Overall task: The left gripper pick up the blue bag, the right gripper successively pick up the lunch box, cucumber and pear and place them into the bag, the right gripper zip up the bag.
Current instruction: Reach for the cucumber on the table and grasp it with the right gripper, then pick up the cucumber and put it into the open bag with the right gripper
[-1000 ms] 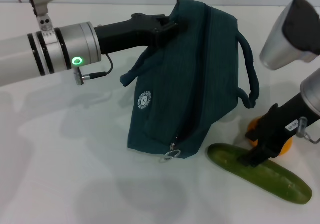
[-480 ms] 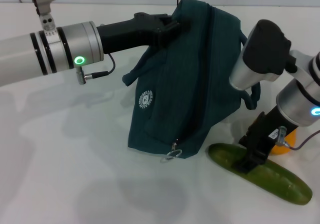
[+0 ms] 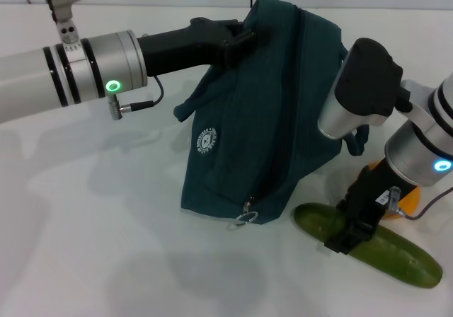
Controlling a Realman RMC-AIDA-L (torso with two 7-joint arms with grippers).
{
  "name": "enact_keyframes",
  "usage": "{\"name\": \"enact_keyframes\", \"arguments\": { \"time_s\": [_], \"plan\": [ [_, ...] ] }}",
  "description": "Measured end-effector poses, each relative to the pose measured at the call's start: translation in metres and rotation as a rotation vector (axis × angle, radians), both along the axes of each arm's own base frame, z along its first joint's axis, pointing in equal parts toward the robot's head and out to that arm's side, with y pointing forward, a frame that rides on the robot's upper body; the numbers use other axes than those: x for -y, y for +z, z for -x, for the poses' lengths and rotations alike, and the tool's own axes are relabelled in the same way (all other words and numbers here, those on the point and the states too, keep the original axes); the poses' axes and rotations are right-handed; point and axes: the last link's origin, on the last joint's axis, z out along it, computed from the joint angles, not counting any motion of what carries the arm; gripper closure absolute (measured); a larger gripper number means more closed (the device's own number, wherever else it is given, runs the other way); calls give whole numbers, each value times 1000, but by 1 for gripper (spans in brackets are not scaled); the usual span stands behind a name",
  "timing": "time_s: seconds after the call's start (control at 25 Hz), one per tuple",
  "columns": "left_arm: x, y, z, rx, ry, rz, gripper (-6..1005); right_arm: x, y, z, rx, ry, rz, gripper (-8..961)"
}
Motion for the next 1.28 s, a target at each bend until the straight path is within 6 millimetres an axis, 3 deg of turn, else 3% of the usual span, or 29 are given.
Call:
{"name": "enact_keyframes", "arguments": {
  "time_s": [0.4, 0.52, 0.64, 0.96, 1.16, 1.28],
  "plan": [
    [1, -2, -1, 4, -8, 3, 884, -4, -4, -2, -5, -42, 5, 334],
    [2, -2, 0, 3, -6, 1, 884, -5, 0, 3, -39, -34, 1, 416],
    [2, -1, 2, 3, -3, -1, 884, -5, 9, 2, -84, -46, 12, 412],
    [2, 2, 5, 3, 6, -16, 884, 18, 60, -12, -459, -68, 175, 400],
    [2, 1, 5, 6, 7, -15, 885, 29, 97, -25, -729, -16, 149, 392],
    [2, 1, 5, 2, 0, -20, 885, 30, 109, -31, -887, 45, 86, 388]
  ]
}}
